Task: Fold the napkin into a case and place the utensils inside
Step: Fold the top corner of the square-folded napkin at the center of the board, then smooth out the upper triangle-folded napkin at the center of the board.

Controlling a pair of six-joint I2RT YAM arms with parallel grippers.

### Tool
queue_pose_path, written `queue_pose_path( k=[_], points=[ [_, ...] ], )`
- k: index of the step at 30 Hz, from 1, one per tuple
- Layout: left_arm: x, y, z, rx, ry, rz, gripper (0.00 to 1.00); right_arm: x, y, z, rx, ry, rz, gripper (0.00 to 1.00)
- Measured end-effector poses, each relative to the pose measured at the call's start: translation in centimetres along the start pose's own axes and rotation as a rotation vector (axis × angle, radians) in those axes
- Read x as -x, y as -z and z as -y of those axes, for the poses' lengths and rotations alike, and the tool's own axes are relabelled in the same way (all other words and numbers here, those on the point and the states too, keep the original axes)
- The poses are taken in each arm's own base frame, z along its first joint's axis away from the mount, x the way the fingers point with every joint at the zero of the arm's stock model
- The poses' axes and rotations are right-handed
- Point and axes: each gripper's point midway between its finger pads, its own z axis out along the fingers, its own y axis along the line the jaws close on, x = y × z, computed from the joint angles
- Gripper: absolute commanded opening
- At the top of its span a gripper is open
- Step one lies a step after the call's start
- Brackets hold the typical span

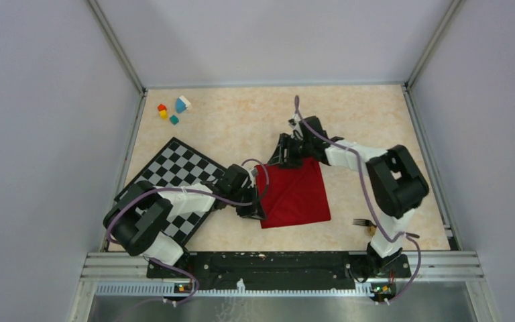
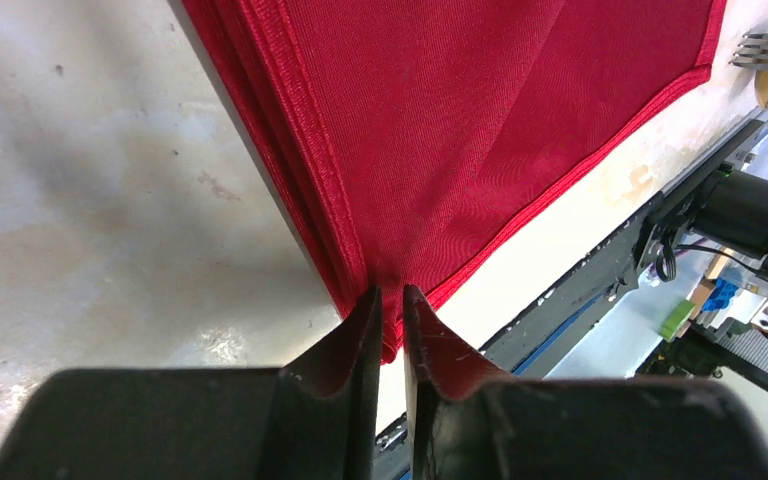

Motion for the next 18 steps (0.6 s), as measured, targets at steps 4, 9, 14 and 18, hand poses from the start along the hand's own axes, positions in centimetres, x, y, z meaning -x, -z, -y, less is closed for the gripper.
queue_pose_path(
  k=[4, 9, 14, 18],
  points=[
    [0.0, -0.1, 0.1, -0.01, -0.005, 0.004, 0.19, 1.4, 5.6, -0.3, 0.015, 0.052, 0.104, 0.47],
    [0.0, -0.1, 0.0, -0.011, -0.005, 0.006, 0.19, 1.0, 6.2, 1.7, 0.024, 0.058, 0.131, 0.31],
    [0.0, -0.1, 0.0, -0.015, -0.006, 0.008, 0.18, 0.9, 5.0, 7.8, -0.045, -0.035, 0.102, 0.27],
    [0.0, -0.1, 0.0, -0.019, -0.005, 0.011, 0.19, 2.0, 5.5, 10.6, -0.074, -0.069, 0.125, 0.28]
  ],
)
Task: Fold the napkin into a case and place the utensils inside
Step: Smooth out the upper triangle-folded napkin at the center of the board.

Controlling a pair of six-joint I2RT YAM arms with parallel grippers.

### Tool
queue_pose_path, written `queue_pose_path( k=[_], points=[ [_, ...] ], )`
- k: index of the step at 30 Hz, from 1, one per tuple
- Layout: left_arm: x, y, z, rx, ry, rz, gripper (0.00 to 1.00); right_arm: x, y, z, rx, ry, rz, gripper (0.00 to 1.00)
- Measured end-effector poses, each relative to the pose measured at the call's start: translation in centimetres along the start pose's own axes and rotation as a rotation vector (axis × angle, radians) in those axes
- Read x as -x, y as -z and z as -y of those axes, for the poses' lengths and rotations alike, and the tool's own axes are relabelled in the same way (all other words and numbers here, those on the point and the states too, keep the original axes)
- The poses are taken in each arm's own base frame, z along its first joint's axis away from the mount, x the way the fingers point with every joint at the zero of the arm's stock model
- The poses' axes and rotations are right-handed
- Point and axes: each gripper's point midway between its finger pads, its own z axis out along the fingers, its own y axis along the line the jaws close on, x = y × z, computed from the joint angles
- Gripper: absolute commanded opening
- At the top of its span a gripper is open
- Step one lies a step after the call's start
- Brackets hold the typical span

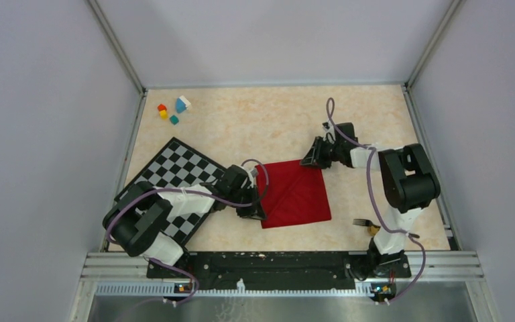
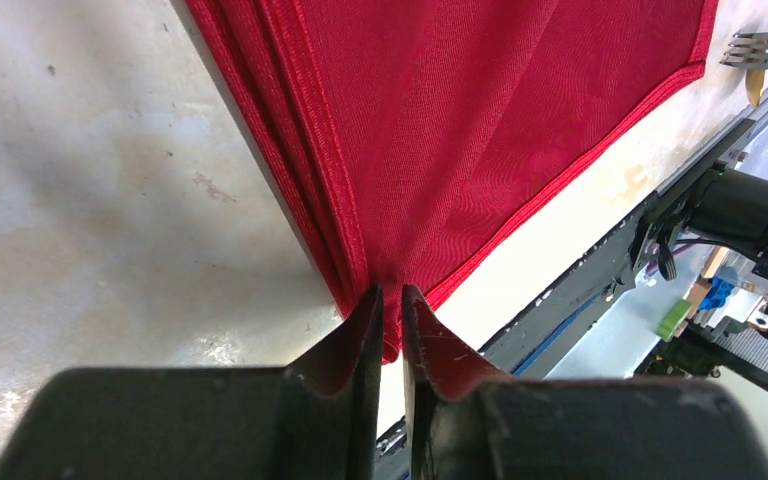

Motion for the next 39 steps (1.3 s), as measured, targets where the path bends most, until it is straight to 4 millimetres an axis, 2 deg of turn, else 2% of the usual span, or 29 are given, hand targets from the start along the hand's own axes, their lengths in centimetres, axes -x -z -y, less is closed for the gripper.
queue_pose_path(
  k=[3, 6, 10, 15, 18, 21, 24, 28, 31, 34, 36, 39],
  points=[
    [0.0, 0.1, 0.0, -0.001, -0.002, 0.002, 0.21, 1.7, 1.1, 1.6, -0.031, -0.004, 0.052, 0.31],
    [0.0, 0.4, 0.0, 0.008, -0.005, 0.004, 0.26, 2.9, 2.5, 2.2, -0.058, -0.005, 0.088, 0.35],
    [-0.2, 1.3, 0.0, 0.044, -0.009, -0.007, 0.33, 4.0, 4.4, 0.2, -0.027, 0.025, 0.134, 0.36],
    [0.9, 2.7, 2.3, 0.006, -0.037, 0.02, 0.34, 4.7, 5.3, -1.5, 0.02, 0.05, 0.158, 0.31],
    [1.7, 3.2, 3.6, -0.028, -0.056, 0.041, 0.3, 4.1, 5.1, -1.5, 0.037, 0.036, 0.145, 0.28],
    [1.9, 3.0, 3.6, -0.03, -0.056, 0.042, 0.3, 3.0, 4.8, -0.8, 0.032, 0.022, 0.125, 0.28],
    [1.7, 2.4, 2.7, 0.005, -0.045, 0.032, 0.44, 2.0, 4.4, 0.2, 0.005, 0.015, 0.09, 0.35],
    [2.4, 2.8, 1.5, 0.075, -0.054, 0.063, 0.62, 1.2, 4.7, 0.5, -0.026, 0.026, 0.065, 0.44],
    [4.8, 4.0, 1.8, 0.104, -0.062, 0.127, 0.7, 0.4, 5.5, -0.4, -0.03, 0.059, 0.065, 0.45],
    [8.1, 5.7, 2.0, 0.103, -0.046, 0.225, 0.74, -1.1, 5.4, -2.0, -0.023, 0.108, 0.043, 0.44],
    [9.7, 6.6, 1.5, 0.104, -0.023, 0.271, 0.75, -2.7, 5.1, -2.5, -0.035, 0.138, 0.018, 0.4],
    [10.8, 7.3, 0.6, 0.114, 0.011, 0.301, 0.76, -5.6, 4.9, -1.7, -0.085, 0.155, -0.038, 0.3]
  ],
)
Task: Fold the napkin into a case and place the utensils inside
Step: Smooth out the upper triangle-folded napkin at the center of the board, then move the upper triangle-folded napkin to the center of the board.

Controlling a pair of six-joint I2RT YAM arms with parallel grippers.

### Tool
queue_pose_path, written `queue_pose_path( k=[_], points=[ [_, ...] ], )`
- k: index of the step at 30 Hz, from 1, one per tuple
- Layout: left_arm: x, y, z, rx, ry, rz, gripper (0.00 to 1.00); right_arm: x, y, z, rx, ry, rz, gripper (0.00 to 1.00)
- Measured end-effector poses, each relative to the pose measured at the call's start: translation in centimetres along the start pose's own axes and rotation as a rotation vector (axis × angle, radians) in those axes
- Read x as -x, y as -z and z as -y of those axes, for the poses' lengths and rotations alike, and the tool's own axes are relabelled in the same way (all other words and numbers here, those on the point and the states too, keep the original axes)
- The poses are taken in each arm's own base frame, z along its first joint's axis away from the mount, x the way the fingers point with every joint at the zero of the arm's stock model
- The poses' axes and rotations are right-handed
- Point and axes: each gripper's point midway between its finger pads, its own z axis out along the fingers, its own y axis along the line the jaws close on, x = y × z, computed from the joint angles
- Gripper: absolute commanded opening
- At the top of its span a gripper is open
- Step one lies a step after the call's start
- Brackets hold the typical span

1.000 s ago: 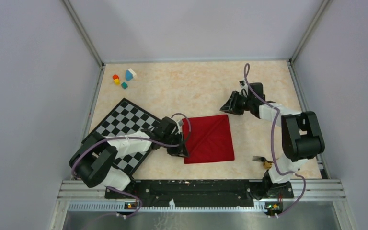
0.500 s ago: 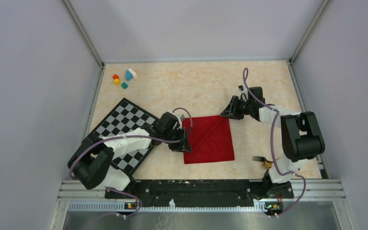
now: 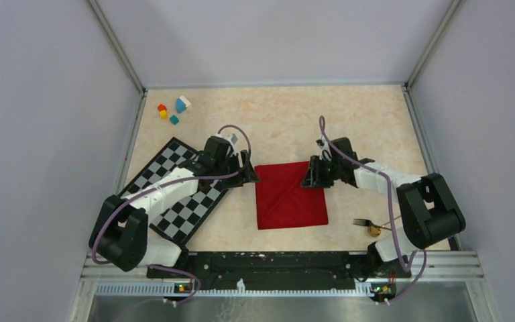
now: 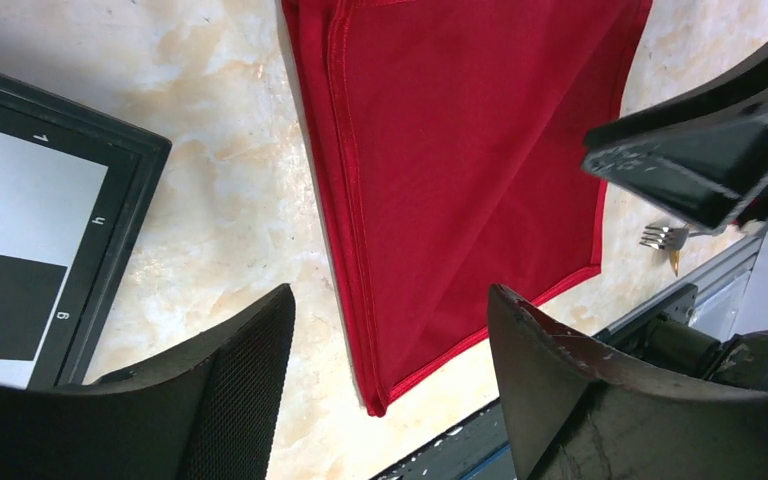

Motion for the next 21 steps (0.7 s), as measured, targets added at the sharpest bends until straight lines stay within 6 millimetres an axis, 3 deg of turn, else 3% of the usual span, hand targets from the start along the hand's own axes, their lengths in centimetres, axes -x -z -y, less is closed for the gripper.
queue_pose_path(
  k=[5, 11, 15, 18, 21],
  points=[
    [0.4, 0.5, 0.6, -0.025, 0.0, 0.014, 0.78, -3.8, 0.7, 3.3, -0.148, -0.038, -0.051, 0.25],
    [0.6, 2.3, 2.0, -0.093, -0.008, 0.062, 0.79, -1.7, 1.6, 6.1, -0.266, -0.073, 0.034, 0.25],
    [-0.5, 3.3, 1.5, -0.103, -0.006, 0.071, 0.81, 1.6, 1.6, 7.6, -0.371, -0.036, 0.054, 0.4],
    [-1.1, 4.1, 1.0, -0.1, -0.003, 0.084, 0.83, 3.3, 2.5, 6.7, -0.432, 0.04, 0.062, 0.51],
    [-1.3, 4.9, 0.4, -0.095, 0.001, 0.115, 0.84, 4.2, 3.4, 1.4, -0.416, 0.205, 0.077, 0.57]
  ],
)
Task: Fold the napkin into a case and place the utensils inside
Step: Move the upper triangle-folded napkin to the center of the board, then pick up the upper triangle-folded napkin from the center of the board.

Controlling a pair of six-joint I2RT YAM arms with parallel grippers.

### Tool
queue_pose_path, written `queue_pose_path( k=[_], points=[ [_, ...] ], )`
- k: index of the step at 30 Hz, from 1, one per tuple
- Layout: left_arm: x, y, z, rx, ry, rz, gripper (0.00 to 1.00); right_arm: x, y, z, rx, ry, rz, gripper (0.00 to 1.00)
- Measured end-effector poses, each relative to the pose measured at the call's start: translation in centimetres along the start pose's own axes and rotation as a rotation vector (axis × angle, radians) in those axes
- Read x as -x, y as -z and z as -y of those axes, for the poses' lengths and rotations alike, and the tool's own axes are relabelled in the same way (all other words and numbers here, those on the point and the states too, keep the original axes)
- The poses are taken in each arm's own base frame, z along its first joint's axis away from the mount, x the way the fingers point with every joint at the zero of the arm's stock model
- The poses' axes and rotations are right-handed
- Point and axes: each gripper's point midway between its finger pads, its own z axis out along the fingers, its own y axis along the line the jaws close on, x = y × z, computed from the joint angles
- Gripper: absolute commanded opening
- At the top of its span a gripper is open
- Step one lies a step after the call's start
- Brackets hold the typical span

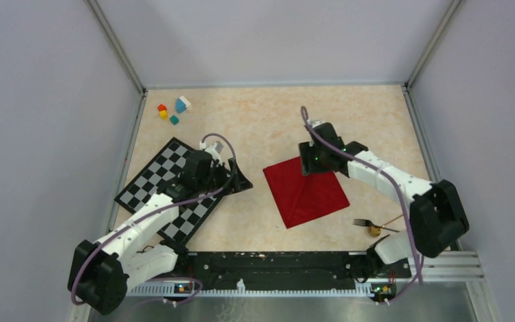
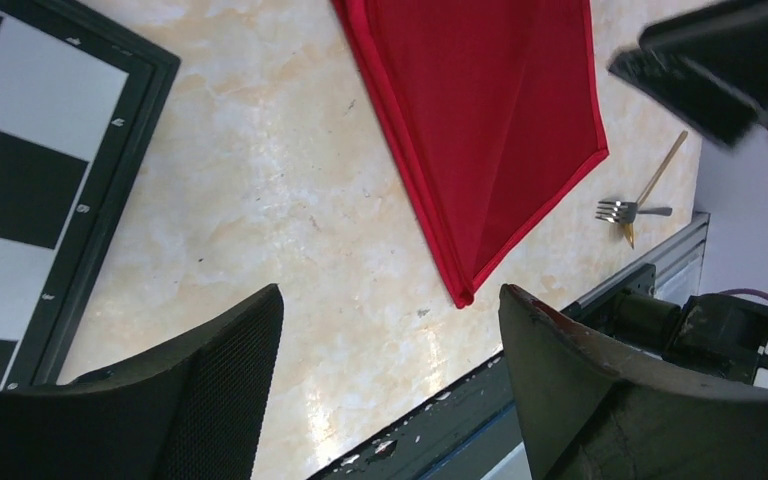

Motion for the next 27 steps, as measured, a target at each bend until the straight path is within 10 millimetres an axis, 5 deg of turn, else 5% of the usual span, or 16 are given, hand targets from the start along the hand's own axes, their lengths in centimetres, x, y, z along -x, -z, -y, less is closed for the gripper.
queue_pose_path(
  k=[4, 8, 15, 27],
  points=[
    [0.2, 0.7, -1.0, 0.012, 0.016, 0.032, 0.85, -1.2, 4.6, -7.4, 0.136, 0.217, 0.041, 0.57],
    [0.7, 0.9, -1.9, 0.028, 0.036, 0.055, 0.86, -6.4, 7.0, -12.2, 0.247, 0.4, -0.036, 0.5],
    [0.5, 1.1, -3.5, 0.042, 0.075, 0.056, 0.86, -11.9, 5.2, -13.5, 0.222, 0.503, -0.195, 0.43],
    [-0.8, 1.4, -4.1, 0.023, 0.109, 0.034, 0.86, -14.5, 2.6, -13.3, 0.148, 0.495, -0.273, 0.36]
  ],
)
